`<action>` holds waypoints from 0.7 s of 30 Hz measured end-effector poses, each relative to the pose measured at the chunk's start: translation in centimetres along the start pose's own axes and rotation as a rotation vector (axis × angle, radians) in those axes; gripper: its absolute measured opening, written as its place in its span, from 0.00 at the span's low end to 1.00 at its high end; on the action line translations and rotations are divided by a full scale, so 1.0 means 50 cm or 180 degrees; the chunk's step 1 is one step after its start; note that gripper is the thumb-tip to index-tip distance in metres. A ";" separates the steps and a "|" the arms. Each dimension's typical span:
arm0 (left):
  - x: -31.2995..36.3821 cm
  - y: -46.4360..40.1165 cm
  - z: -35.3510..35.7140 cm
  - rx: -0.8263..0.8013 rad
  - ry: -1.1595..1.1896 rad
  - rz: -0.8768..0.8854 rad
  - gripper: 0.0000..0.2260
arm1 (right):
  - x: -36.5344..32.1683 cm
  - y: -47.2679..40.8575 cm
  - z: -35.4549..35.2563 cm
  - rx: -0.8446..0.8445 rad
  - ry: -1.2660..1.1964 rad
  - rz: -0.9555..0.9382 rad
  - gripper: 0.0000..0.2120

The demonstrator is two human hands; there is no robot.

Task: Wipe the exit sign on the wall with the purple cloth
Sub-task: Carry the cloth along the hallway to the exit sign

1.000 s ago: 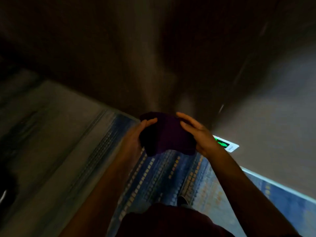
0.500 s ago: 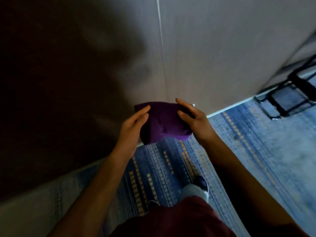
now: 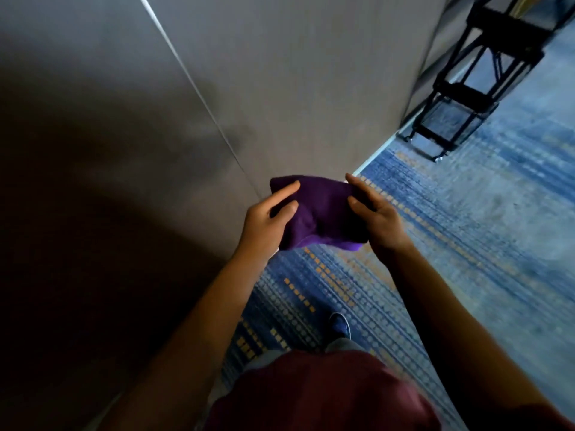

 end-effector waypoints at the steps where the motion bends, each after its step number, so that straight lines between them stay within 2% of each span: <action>1: -0.001 -0.018 0.004 -0.0050 -0.0049 -0.0005 0.16 | -0.003 -0.003 -0.006 0.0062 0.0061 -0.0028 0.21; 5: -0.027 -0.060 0.028 -0.0422 -0.0139 -0.0066 0.17 | -0.012 0.017 -0.036 0.0390 0.0247 -0.0100 0.19; 7: -0.041 -0.093 0.058 -0.0862 -0.0202 -0.0156 0.16 | 0.006 0.037 -0.063 0.0694 0.0197 -0.0003 0.19; 10: -0.047 -0.112 0.052 -0.0814 -0.0250 -0.0108 0.16 | 0.010 0.045 -0.046 0.0638 0.0175 0.0020 0.20; 14: -0.093 -0.126 0.062 -0.1351 -0.0436 -0.0215 0.14 | 0.074 0.091 -0.026 0.1310 -0.0093 0.0176 0.19; 21: -0.167 -0.152 0.015 -0.1759 -0.0870 -0.0119 0.12 | 0.177 0.103 0.082 0.2102 -0.0170 0.0473 0.19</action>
Point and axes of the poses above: each hand's wrist, its own y-axis away from the middle knuckle, its own z-axis out of the palm, x = y × z, the point moved 5 cm from there along -y, towards the middle knuckle, and after that the axes turned 8 degrees about -x, right-handed, at the moved point
